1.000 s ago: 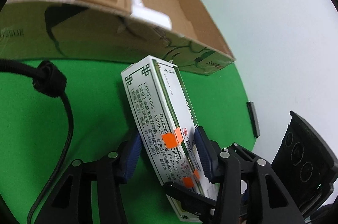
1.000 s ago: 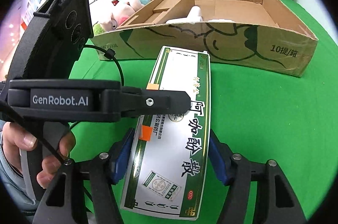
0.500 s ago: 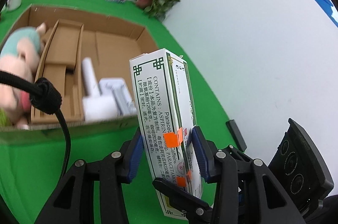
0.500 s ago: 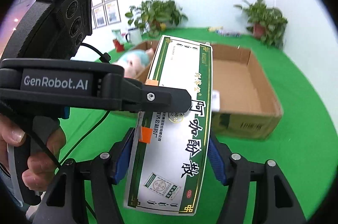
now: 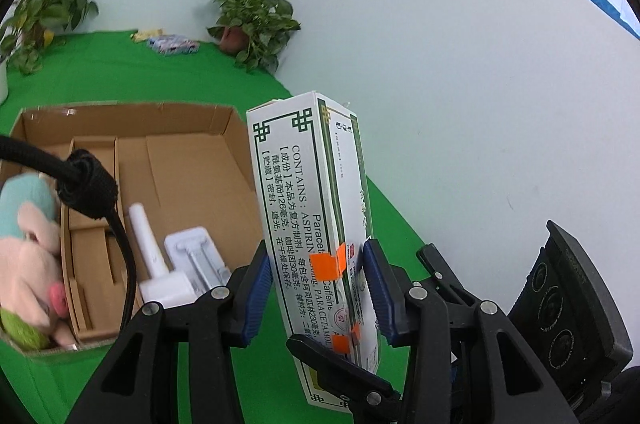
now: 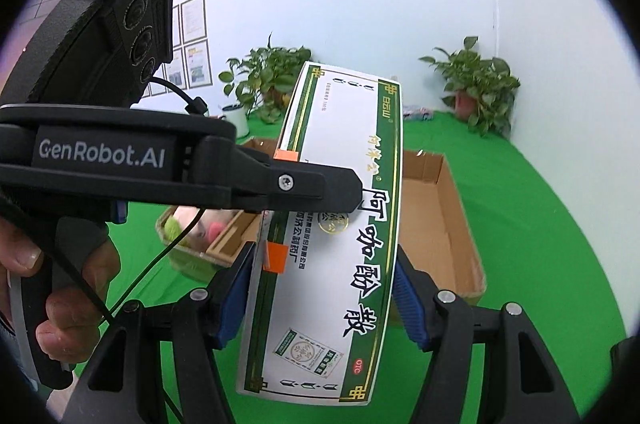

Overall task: Organize objects
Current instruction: 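Carry the medicine box with the left gripper over the large box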

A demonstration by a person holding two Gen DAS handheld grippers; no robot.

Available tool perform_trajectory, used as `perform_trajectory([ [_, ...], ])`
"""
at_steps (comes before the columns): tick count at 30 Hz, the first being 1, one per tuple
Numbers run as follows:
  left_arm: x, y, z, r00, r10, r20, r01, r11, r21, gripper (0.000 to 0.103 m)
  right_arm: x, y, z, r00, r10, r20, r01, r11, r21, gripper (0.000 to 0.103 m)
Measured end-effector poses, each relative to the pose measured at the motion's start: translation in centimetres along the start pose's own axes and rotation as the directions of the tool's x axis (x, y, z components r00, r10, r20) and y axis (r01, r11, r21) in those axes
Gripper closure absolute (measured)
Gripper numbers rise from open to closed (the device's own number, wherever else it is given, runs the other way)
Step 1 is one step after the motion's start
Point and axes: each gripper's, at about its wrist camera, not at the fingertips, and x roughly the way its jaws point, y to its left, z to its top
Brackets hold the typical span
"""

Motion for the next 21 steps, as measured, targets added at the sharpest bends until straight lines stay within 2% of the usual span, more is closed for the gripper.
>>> perform_trajectory([
  [5, 0.4, -1.8, 4.6, 1.0, 0.0, 0.012, 0.0, 1.0, 0.028, 0.061, 0.3, -2.0, 2.8, 1.0, -0.002, 0.027, 0.002, 1.0, -0.012, 0.04],
  [8, 0.6, -2.6, 7.1, 1.0, -0.005, 0.001, 0.005, 1.0, 0.017, 0.061, 0.8, -3.6, 4.5, 1.0, 0.003, 0.014, -0.003, 1.0, -0.026, 0.04],
  [14, 3.5, -1.8, 12.0, 1.0, 0.01, -0.022, -0.01, 1.0, -0.011, 0.061, 3.2, -6.8, 7.4, 0.999, 0.039, -0.029, -0.039, 0.999, -0.01, 0.04],
  [21, 8.3, 1.9, 14.3, 0.994, 0.049, -0.094, -0.055, 0.996, -0.065, 0.061, 7.5, -9.4, 8.4, 0.983, 0.115, -0.14, -0.106, 0.992, 0.073, 0.04],
])
